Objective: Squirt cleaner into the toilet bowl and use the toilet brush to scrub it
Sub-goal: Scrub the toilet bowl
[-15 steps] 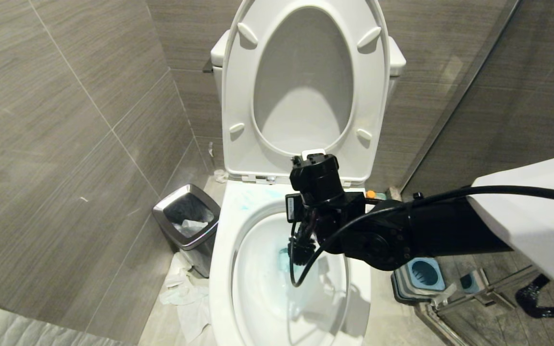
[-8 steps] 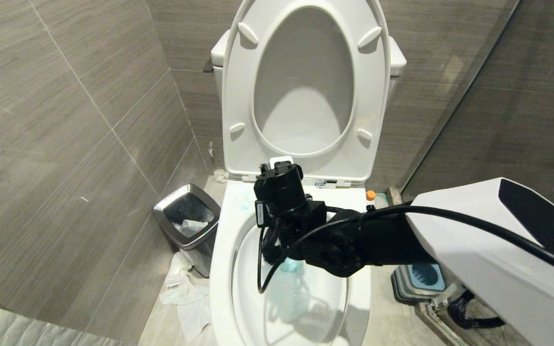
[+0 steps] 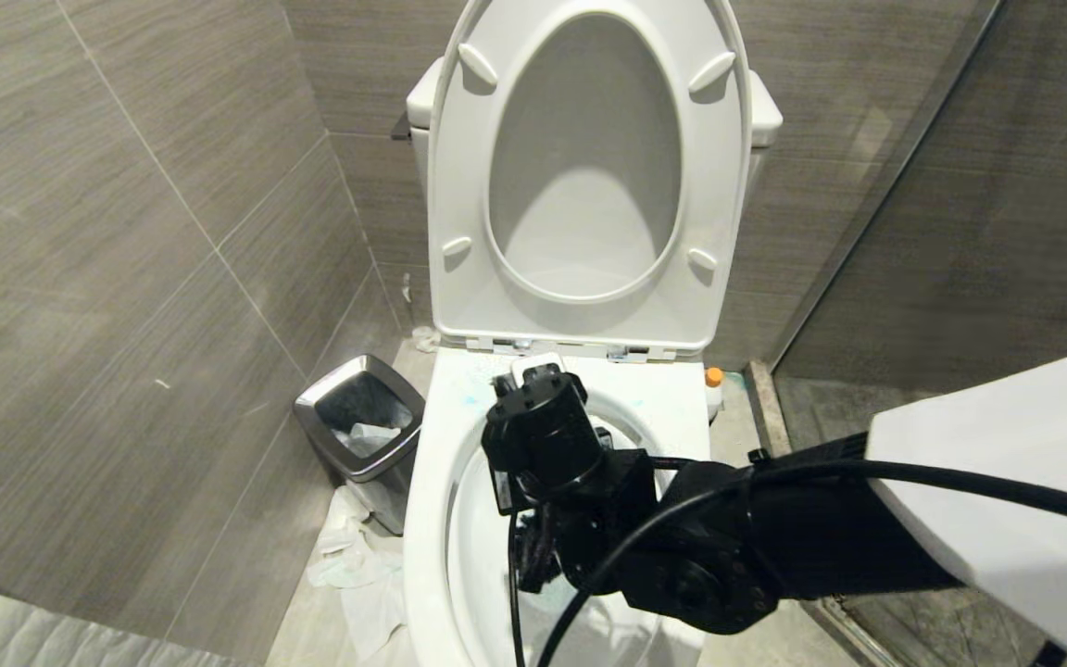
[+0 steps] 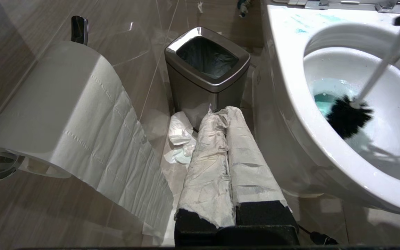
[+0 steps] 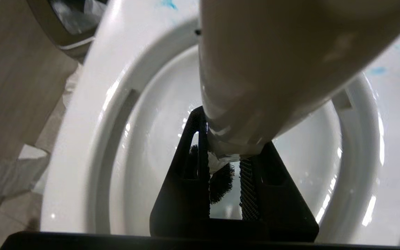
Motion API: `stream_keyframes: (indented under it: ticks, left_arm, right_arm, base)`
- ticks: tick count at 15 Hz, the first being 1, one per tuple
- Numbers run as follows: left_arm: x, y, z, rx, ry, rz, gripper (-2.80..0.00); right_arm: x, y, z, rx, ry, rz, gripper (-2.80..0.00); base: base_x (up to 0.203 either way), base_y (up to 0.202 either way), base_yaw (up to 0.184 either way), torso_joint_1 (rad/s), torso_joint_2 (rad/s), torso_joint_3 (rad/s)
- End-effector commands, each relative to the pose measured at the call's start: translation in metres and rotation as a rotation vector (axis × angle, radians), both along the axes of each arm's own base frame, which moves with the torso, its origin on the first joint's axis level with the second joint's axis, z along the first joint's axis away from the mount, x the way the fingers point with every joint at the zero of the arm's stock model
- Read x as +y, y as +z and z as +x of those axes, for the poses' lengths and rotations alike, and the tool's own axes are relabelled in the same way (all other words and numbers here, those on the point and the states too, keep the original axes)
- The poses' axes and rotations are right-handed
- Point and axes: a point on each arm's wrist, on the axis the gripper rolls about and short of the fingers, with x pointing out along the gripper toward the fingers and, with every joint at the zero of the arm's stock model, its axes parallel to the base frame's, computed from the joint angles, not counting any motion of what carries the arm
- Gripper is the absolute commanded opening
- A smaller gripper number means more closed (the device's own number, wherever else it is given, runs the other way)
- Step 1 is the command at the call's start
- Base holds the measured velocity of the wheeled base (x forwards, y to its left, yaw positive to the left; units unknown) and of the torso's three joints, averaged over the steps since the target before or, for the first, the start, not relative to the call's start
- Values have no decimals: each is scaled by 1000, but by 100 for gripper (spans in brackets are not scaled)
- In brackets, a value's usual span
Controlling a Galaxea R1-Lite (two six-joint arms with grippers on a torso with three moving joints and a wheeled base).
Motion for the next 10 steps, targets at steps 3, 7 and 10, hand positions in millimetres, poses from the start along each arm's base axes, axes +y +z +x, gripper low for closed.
stream_keyframes:
  ticks: [3,7,10]
  left_arm:
    - [0,-2,1,8,1,-1,-280]
    - [0,-2,1,9,1,-1,-280]
    - [0,-2,1,9,1,-1,-280]
  right_arm:
    - [-35,22,-17,-5,-33,8,-280]
    - [-56,39,6,-54,-128,13,-280]
    - [-45,56,15,-105,-122,52,-280]
  base:
    - [0,0,0,0,0,0]
    - [0,0,0,0,0,0]
    - [0,0,0,0,0,0]
